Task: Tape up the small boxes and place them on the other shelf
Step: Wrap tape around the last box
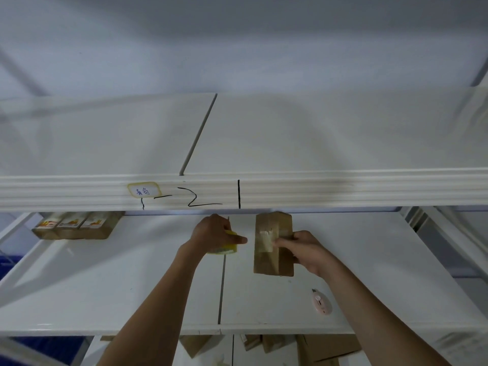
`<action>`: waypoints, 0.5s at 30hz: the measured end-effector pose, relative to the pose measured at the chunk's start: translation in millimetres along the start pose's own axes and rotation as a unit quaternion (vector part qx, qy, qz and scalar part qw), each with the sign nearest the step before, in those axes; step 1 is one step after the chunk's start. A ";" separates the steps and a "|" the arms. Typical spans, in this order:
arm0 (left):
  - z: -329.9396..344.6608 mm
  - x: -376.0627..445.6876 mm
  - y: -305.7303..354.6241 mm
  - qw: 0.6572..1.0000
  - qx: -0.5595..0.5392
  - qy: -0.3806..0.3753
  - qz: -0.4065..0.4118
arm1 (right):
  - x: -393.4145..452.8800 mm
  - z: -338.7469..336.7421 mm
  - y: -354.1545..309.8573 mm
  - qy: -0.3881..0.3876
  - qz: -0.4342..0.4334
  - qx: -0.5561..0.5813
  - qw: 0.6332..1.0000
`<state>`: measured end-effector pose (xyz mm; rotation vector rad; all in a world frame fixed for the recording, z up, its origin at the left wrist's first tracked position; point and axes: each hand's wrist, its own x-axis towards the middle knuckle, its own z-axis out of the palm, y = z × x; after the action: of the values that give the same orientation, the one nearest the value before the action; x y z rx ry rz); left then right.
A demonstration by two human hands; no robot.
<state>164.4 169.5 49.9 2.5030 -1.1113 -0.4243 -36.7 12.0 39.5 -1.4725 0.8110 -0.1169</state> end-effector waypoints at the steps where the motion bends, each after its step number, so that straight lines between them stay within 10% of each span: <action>1: 1.4 -0.1 -0.5 1.000 0.008 -0.002 -0.013 | -0.3 -0.2 -0.7 -0.004 -0.004 0.001 1.000; 15: -4.8 -0.6 4.9 0.999 -0.029 -0.034 0.005 | -2.4 -0.9 0.4 -0.064 -0.026 0.082 0.994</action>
<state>162.8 167.9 56.4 2.4479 -1.1194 -0.5367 -39.2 12.7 40.2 -1.3311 0.6434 -0.1238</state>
